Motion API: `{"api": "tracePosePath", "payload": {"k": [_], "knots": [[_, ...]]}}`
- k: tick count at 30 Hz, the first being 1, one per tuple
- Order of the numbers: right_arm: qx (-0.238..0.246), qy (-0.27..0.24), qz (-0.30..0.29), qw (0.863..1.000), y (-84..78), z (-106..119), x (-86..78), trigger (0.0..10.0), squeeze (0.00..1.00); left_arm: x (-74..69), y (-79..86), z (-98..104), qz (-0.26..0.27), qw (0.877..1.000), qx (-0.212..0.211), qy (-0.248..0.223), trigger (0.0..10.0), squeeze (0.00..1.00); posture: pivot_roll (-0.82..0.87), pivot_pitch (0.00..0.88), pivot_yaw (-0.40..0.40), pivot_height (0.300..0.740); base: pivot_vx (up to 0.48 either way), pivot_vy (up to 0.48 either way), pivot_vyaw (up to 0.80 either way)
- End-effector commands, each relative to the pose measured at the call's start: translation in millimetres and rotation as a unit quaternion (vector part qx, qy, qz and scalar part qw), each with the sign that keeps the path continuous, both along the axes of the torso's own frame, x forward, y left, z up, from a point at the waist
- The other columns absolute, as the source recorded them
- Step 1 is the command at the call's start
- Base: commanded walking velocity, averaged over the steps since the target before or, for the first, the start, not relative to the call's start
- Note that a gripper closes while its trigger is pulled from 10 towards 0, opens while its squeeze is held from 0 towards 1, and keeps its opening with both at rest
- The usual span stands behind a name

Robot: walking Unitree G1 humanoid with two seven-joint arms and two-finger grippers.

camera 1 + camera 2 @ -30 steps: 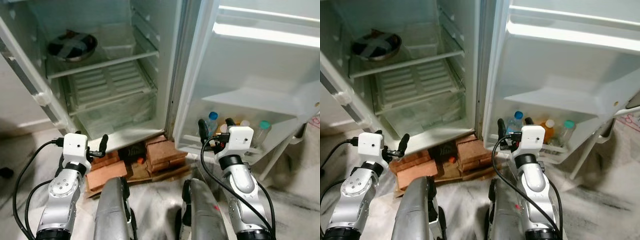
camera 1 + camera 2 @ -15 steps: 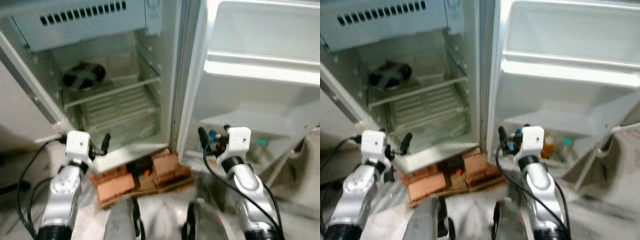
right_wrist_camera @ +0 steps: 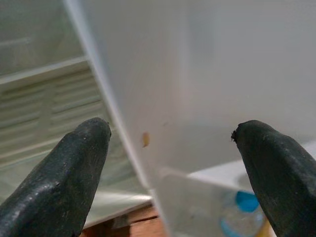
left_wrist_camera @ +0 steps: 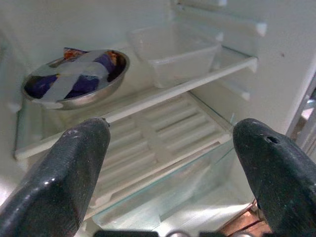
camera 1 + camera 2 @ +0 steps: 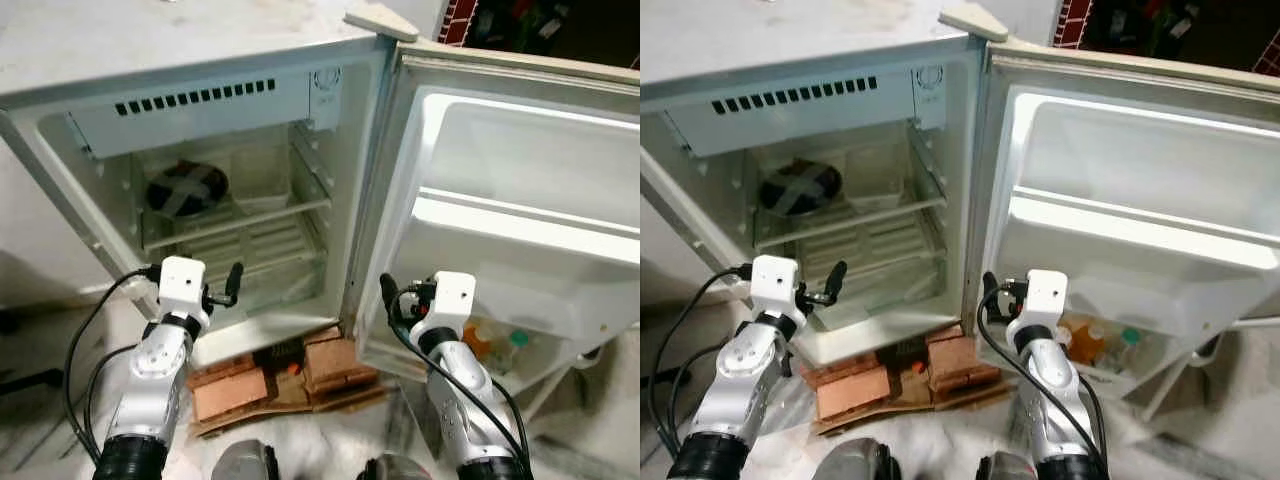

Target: Restocking fridge

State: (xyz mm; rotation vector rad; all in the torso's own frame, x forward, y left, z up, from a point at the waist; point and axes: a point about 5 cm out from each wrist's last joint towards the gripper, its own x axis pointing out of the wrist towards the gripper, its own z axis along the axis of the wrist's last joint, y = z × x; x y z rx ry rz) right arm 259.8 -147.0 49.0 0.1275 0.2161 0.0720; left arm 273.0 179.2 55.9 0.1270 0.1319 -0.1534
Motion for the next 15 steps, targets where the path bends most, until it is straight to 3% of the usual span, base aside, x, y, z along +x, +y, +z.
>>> {"api": "tracePosePath", "payload": {"k": [1,9,15], "knots": [[-0.011,-0.004,0.012,1.0,-3.3,2,3.8,10.0,0.0,-0.6,0.6,-4,-0.009,1.0,0.011,0.01,10.0,0.0,0.0,0.0,0.024,0.74,0.0,-0.315,0.0],[-0.002,0.012,-0.04,0.999,-30.0,-2,5.3,10.0,0.0,2.7,7.5,-5,0.014,1.0,0.009,0.016,10.0,0.0,0.0,0.0,0.009,0.74,-0.062,-0.323,0.0],[-0.009,0.022,-0.031,0.999,-30.8,-8,-0.7,10.0,0.0,-4.8,4.5,-12,0.015,1.0,0.007,0.024,10.0,0.0,0.01,0.0,-0.006,0.74,-0.258,-0.374,0.0]]}}
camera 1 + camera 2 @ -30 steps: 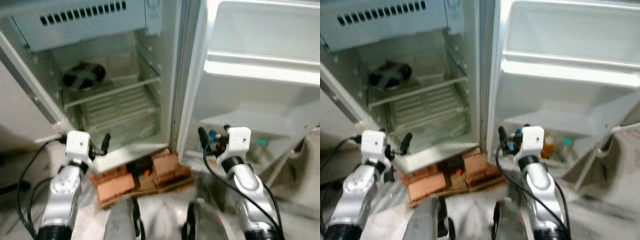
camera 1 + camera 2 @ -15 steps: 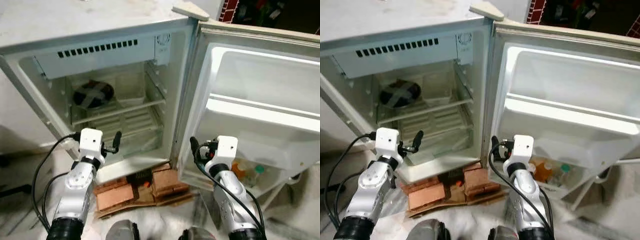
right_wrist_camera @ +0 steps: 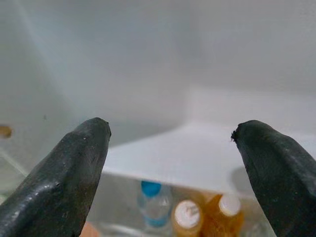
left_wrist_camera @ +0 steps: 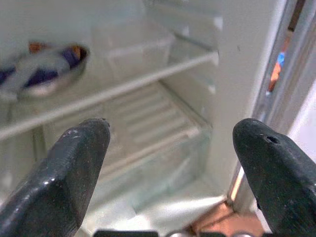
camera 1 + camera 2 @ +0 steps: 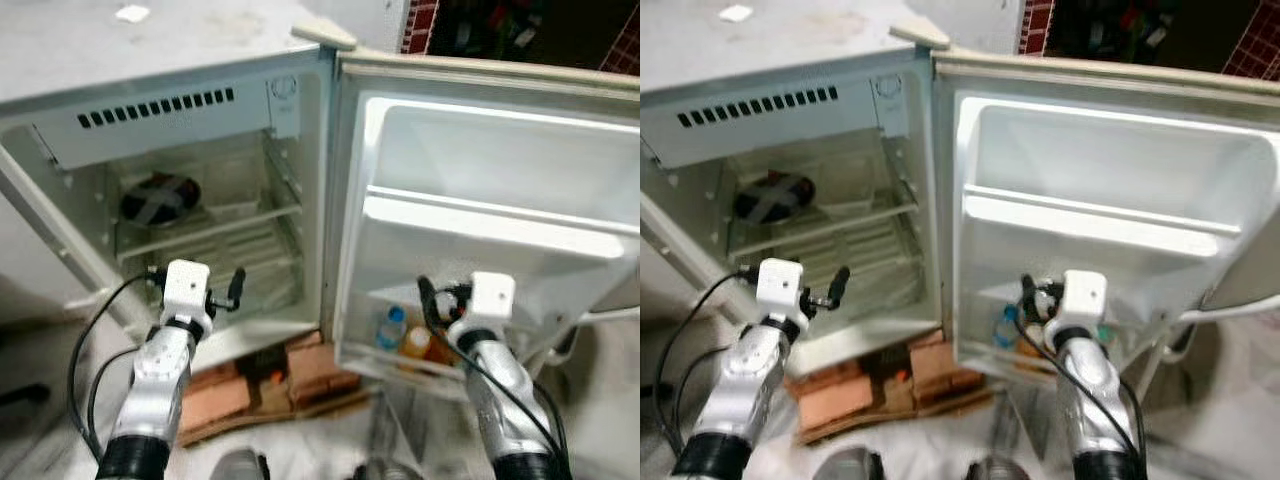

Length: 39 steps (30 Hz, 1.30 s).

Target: Restocking fridge

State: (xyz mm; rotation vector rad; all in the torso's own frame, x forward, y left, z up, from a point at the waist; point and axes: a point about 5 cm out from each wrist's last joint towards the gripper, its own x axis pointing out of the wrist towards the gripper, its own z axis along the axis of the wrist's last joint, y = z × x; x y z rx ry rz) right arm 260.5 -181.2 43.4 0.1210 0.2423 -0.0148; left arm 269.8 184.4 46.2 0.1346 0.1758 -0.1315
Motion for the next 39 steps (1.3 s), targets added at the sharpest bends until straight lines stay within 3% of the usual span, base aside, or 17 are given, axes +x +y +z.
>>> {"api": "tracePosePath", "payload": {"k": [1,7,19,26,39], "knots": [[-0.002,0.006,0.014,1.0,4.3,-2,-1.1,10.0,0.0,-2.4,-1.0,-3,0.004,1.0,0.0,0.004,10.0,0.0,0.01,0.0,-0.008,0.74,-0.259,-0.375,0.0],[0.017,0.025,0.045,0.999,13.5,-6,3.7,10.0,0.0,-4.7,1.9,-5,0.01,1.0,0.001,0.007,10.0,0.0,0.02,0.0,-0.018,0.74,-0.257,-0.374,0.0],[0.012,0.026,0.047,0.998,12.6,-5,8.1,10.0,0.0,-8.7,2.3,-7,0.01,1.0,0.007,0.009,10.0,0.0,0.02,0.0,-0.017,0.74,-0.194,-0.37,0.0],[0.028,-0.022,0.043,0.998,16.5,6,10.9,10.0,0.0,-9.9,3.0,-10,0.011,1.0,0.005,0.012,10.0,0.0,0.01,0.0,-0.013,0.74,0.0,-0.239,0.0],[0.025,-0.054,0.037,0.998,15.8,16,19.1,10.0,0.0,-3.8,8.2,-9,0.02,1.0,0.009,0.016,10.0,0.0,0.01,0.0,-0.01,0.74,0.0,0.0,0.72]]}}
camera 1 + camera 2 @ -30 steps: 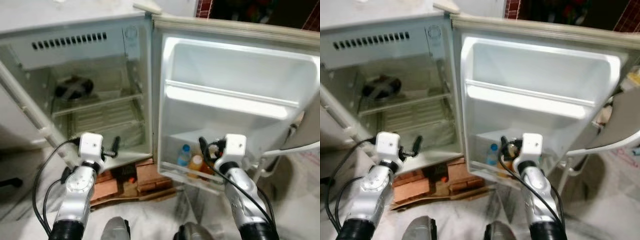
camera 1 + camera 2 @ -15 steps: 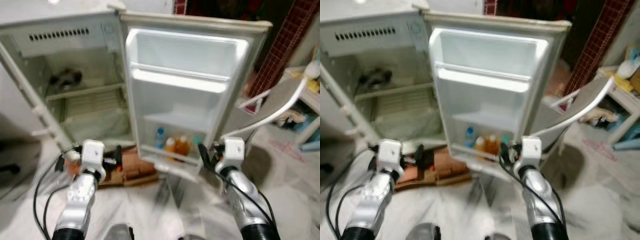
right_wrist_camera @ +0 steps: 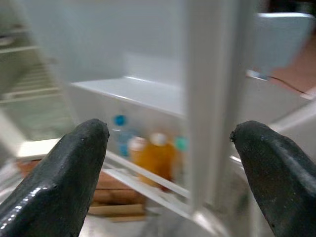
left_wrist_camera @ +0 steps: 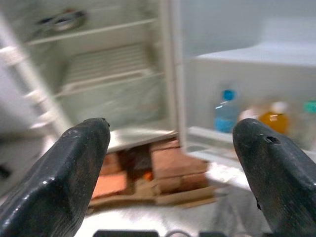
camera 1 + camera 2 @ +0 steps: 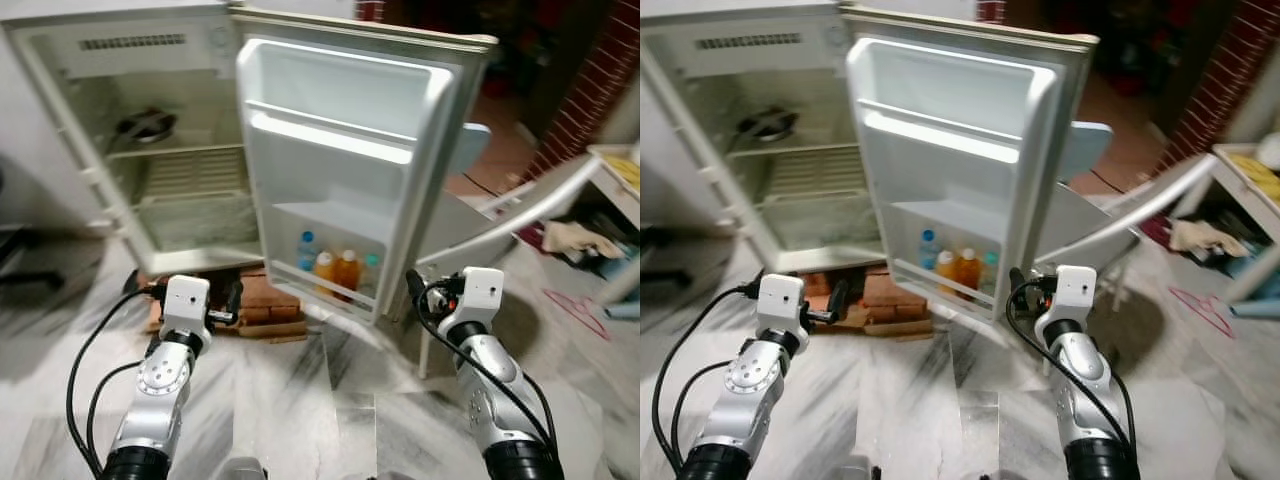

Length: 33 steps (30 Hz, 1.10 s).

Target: Restocking fridge

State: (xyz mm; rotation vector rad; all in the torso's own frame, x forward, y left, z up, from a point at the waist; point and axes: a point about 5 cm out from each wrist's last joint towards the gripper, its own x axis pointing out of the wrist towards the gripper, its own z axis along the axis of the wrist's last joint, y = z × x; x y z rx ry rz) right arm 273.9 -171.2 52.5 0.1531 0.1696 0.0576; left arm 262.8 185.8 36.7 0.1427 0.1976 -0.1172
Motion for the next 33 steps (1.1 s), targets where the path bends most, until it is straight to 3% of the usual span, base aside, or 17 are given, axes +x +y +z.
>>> {"api": "tracePosePath", "payload": {"k": [1,13,24,33], "knots": [[0.007,-0.018,0.005,1.0,5.9,7.6,6.2,10.0,0.0,3.4,7.2,0.3,0.014,1.0,0.003,0.006,10.0,0.0,0.01,0.0,-0.01,0.74,0.0,0.0,0.78],[0.0,-0.045,0.011,0.999,8.0,16.2,8.8,10.0,0.0,4.9,5.1,1.4,0.006,1.0,0.006,-0.004,10.0,0.0,0.01,0.0,-0.01,0.74,0.0,-0.238,0.71],[0.009,-0.032,0.037,0.999,5.8,8.7,3.8,10.0,0.0,4.2,2.6,-1.3,-0.001,1.0,0.007,0.002,10.0,0.0,0.01,0.0,-0.008,0.74,0.0,-0.472,0.0],[-0.017,-0.073,0.073,0.995,10.2,17.2,2.3,10.0,0.0,3.9,0.7,-4.1,-0.004,1.0,0.006,0.009,10.0,0.0,0.01,0.0,-0.006,0.74,0.0,-0.48,0.12]]}}
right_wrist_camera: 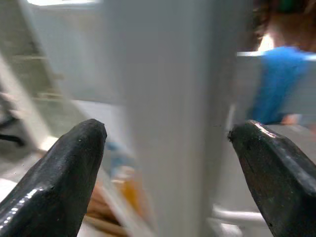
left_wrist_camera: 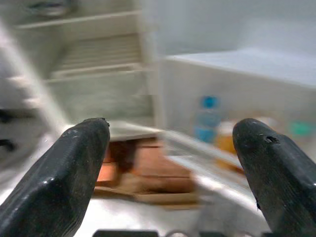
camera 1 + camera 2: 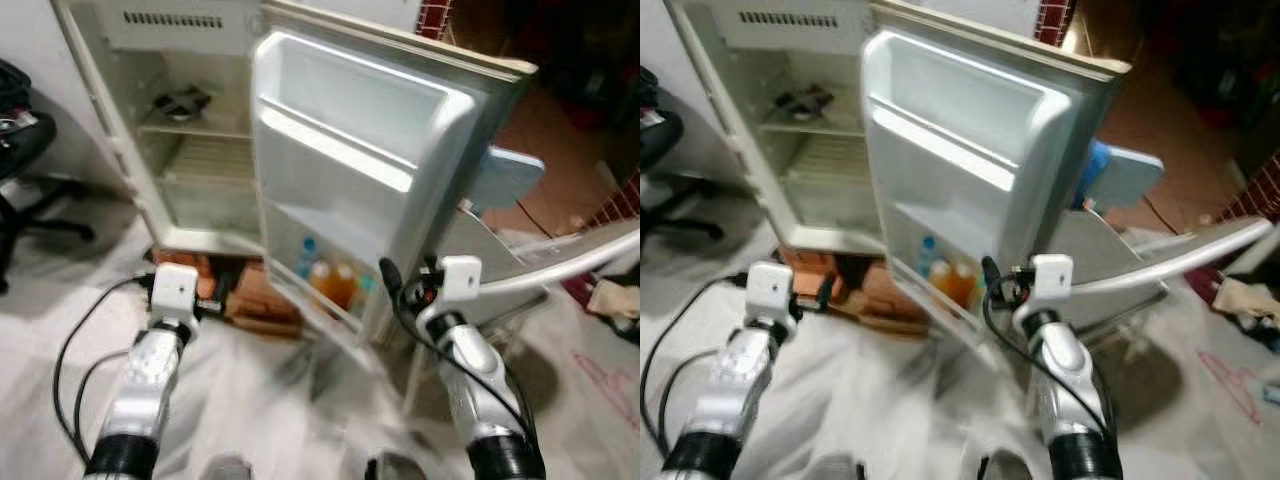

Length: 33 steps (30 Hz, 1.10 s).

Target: Restocking fridge

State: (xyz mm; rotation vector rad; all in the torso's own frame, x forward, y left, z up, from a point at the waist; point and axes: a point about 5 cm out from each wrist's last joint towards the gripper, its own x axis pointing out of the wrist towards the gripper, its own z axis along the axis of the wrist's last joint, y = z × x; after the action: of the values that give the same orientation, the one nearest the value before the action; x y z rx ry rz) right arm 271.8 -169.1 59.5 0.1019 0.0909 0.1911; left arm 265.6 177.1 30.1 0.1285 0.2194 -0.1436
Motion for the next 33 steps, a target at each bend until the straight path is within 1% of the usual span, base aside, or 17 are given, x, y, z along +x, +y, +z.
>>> {"api": "tracePosePath", "payload": {"k": [1,6,7,9,10,11,13,16,18,21,24,27,29,30,33], "knots": [[0.007,-0.031,0.008,0.999,9.0,11,4.7,10.0,0.0,1.3,9.2,3,0.007,1.0,0.014,-0.003,10.0,0.0,0.01,0.0,-0.006,0.74,0.0,-0.48,0.58],[0.019,-0.031,0.007,0.999,11.5,13,6.4,10.0,0.0,1.5,9.0,3,0.007,1.0,0.013,-0.004,10.0,0.0,0.01,0.0,-0.004,0.74,0.0,-0.48,0.71],[0.027,-0.032,0.015,0.999,13.9,14,7.5,10.0,0.0,1.5,8.8,3,0.01,1.0,-0.003,-0.004,10.0,0.0,0.01,0.0,-0.003,0.74,0.0,0.0,0.76],[0.02,-0.046,0.042,0.998,20.2,19,7.3,10.0,0.0,1.8,9.7,4,0.021,0.999,-0.029,0.001,10.0,0.0,0.01,0.0,-0.001,0.74,0.0,0.0,0.76],[0.018,-0.049,0.047,0.998,22.5,20,7.8,10.0,0.09,1.9,10.6,4,0.023,0.999,-0.031,0.003,10.0,0.0,0.01,0.0,-0.001,0.74,0.0,0.0,0.76],[0.017,-0.051,0.048,0.997,23.6,21,8.2,10.0,0.09,2.0,11.3,4,0.024,0.999,-0.029,0.004,10.0,0.0,0.01,0.0,-0.001,0.74,0.0,0.0,0.76],[0.015,-0.051,0.039,0.998,23.5,22,11.5,10.0,0.0,1.0,14.2,1,0.029,0.999,-0.031,0.014,10.0,0.0,0.02,0.0,-0.002,0.74,0.0,0.0,0.76],[0.017,-0.053,0.015,0.998,20.3,24,17.6,10.0,0.0,-0.5,19.9,1,0.037,0.999,-0.026,0.015,10.0,0.0,0.02,0.0,-0.002,0.74,0.0,0.0,0.13],[0.001,-0.056,-0.004,0.998,17.0,26,21.3,10.0,0.0,-1.5,23.0,3,0.04,0.999,-0.023,0.011,10.0,0.0,0.02,0.007,-0.001,0.74,0.0,0.0,0.0],[0.001,-0.066,-0.034,0.997,11.2,31,25.1,10.0,0.0,-5.8,30.4,6,0.045,0.999,-0.014,0.006,10.0,0.0,0.02,0.014,0.0,0.74,0.0,0.0,0.0],[0.012,-0.061,-0.058,0.996,5.4,28,22.9,10.0,0.0,-11.8,37.1,6,0.048,0.999,-0.021,0.001,10.0,0.0,0.04,0.008,-0.017,0.74,0.0,0.0,0.0],[0.007,-0.061,-0.062,0.996,5.5,25,21.2,10.0,0.0,-11.1,36.8,5,0.052,0.998,-0.024,0.003,10.0,0.0,0.04,0.005,-0.018,0.74,0.0,0.0,0.0],[-0.009,-0.07,-0.058,0.996,9.4,26,20.5,10.0,0.0,-7.8,33.1,7,0.05,0.998,-0.03,-0.004,10.0,0.0,0.04,0.002,-0.018,0.74,0.289,0.0,0.76],[-0.005,-0.072,-0.065,0.995,9.3,27,20.4,10.0,0.0,-6.7,30.4,8,0.046,0.998,-0.039,-0.006,10.0,0.0,0.04,0.0,-0.019,0.74,0.326,0.0,0.75],[-0.002,-0.078,-0.083,0.993,5.5,29,18.3,10.0,0.0,-8.2,28.1,9,0.04,0.998,-0.04,-0.007,10.0,0.0,0.03,0.0,-0.016,0.74,0.365,0.0,0.6]]}}
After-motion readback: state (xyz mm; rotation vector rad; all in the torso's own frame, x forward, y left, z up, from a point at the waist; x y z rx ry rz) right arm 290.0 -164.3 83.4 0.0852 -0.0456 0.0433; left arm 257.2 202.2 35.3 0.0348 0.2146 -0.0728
